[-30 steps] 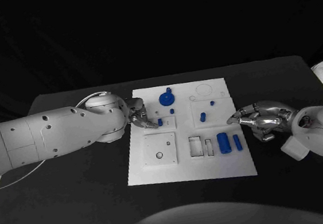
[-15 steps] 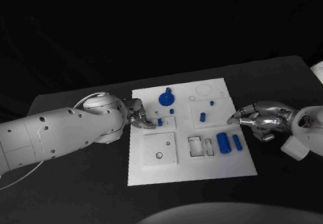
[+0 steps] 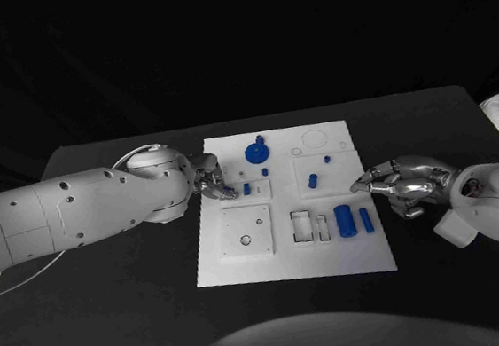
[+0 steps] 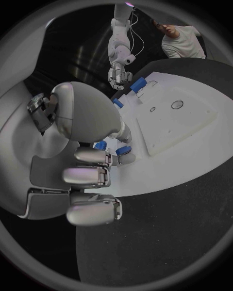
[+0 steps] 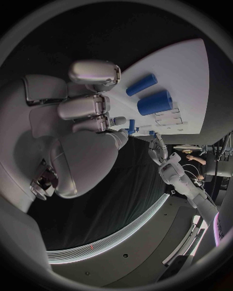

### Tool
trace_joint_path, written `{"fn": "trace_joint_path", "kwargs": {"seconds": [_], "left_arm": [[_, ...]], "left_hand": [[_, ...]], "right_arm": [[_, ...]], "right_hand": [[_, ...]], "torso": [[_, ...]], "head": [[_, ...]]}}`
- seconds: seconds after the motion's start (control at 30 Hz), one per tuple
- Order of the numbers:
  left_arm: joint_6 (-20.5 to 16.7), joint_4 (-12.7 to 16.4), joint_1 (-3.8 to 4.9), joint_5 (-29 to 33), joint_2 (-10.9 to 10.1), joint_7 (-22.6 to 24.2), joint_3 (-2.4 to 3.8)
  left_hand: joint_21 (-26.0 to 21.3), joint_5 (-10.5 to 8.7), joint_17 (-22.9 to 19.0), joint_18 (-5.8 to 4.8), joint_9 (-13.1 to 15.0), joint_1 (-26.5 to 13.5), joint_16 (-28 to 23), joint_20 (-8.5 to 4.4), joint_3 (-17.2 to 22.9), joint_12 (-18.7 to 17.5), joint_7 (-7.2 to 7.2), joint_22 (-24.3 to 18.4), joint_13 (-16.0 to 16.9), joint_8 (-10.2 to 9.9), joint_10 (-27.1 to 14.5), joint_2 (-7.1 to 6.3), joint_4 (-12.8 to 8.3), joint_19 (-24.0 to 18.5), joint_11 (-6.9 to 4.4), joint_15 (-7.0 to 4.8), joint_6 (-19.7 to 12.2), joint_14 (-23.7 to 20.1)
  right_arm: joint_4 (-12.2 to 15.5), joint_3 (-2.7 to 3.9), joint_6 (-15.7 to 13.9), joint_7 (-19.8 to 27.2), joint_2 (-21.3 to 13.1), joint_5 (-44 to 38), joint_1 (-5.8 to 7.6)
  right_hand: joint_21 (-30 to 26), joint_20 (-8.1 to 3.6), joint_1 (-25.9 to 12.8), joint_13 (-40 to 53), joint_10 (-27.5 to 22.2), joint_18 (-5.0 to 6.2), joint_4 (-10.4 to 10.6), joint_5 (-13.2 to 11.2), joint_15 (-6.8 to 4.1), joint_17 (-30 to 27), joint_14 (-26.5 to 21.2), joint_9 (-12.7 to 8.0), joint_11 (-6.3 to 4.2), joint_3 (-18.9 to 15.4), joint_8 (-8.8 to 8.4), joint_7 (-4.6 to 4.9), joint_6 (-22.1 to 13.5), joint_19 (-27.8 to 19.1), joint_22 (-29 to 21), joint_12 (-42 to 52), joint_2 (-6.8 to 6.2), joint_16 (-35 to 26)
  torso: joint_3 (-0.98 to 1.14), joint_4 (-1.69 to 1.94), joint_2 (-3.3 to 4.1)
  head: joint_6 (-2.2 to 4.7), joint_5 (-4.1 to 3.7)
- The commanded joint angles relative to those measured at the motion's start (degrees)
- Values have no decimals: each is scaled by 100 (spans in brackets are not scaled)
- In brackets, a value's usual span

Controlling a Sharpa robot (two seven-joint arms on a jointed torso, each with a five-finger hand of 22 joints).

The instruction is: Assemble the parts on the task board

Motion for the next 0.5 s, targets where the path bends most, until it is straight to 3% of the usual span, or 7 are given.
{"fn": "trace_joint_path", "kwargs": {"seconds": [0.03,0.5], "left_arm": [[-5,8,-3,10,4,21,0],[-142,-12,-3,14,5,140,0]], "left_hand": [[-10,27,1482,42,37,-66,-8,1,16,-6,-20,1214,805,52,-4,31,16,220,-39,-15,-34,573],[-5,97,1493,41,148,-160,1,-6,29,-9,-28,1216,802,145,-7,61,11,223,-50,-23,-99,577]], "right_arm": [[6,-1,109,3,3,-32,-3],[4,-1,114,-16,6,-32,-3]], "right_hand": [[-32,-6,64,347,928,24,10,36,-32,1507,609,9,-273,32,7,13,-35,-38,1013,-21,27,20],[-46,-5,44,347,928,28,3,65,-31,1507,609,11,-272,94,11,14,-33,-49,1008,-21,7,20]], "torso": [[0,2,0],[0,1,1]], "head": [[0,-6],[0,-14]]}}
